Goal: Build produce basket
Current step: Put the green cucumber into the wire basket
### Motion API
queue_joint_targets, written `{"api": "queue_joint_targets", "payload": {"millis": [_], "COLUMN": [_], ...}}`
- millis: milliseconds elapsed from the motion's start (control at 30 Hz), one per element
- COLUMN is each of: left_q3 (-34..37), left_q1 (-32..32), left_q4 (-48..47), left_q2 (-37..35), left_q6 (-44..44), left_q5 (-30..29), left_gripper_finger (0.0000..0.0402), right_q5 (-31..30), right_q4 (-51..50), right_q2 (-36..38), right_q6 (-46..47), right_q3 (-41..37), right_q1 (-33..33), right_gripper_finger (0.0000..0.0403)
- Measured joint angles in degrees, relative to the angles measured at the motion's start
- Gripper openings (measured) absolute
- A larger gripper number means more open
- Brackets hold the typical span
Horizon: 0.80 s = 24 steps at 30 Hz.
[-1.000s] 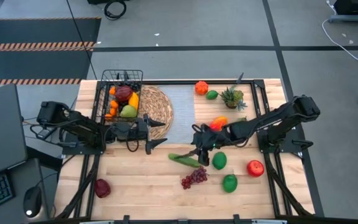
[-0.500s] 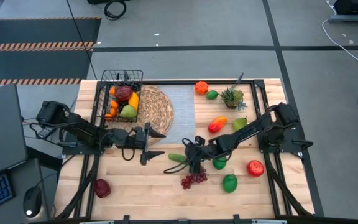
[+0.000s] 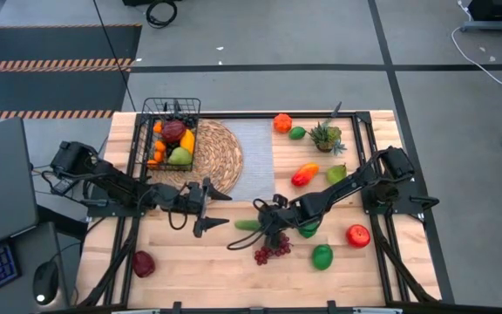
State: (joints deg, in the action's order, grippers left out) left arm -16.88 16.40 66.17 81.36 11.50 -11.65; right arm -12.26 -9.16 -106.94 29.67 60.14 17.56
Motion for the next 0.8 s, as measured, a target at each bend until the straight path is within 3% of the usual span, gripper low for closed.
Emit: {"api": "queue_joint_targets", "payload": {"millis": [400, 800], "left_q3": [0.0, 0.0], "left_q1": [2.04, 2.25], "left_q4": [-0.04, -0.56], "left_q2": [0.0, 0.0], "left_q6": [1.9, 4.19], "left_q5": [-1.06, -1.17], "left_gripper_finger": [0.0357, 0.0357], "right_q5": [-3.14, -4.87], "right_q4": [-1.01, -0.97], "right_q2": [0.0, 0.02], "right_q6": [-2.94, -4.39], "right_q3": [0.0, 0.0], "right_q1": [-0.02, -0.23], "right_gripper_finger": [0.0192, 0.0136]}}
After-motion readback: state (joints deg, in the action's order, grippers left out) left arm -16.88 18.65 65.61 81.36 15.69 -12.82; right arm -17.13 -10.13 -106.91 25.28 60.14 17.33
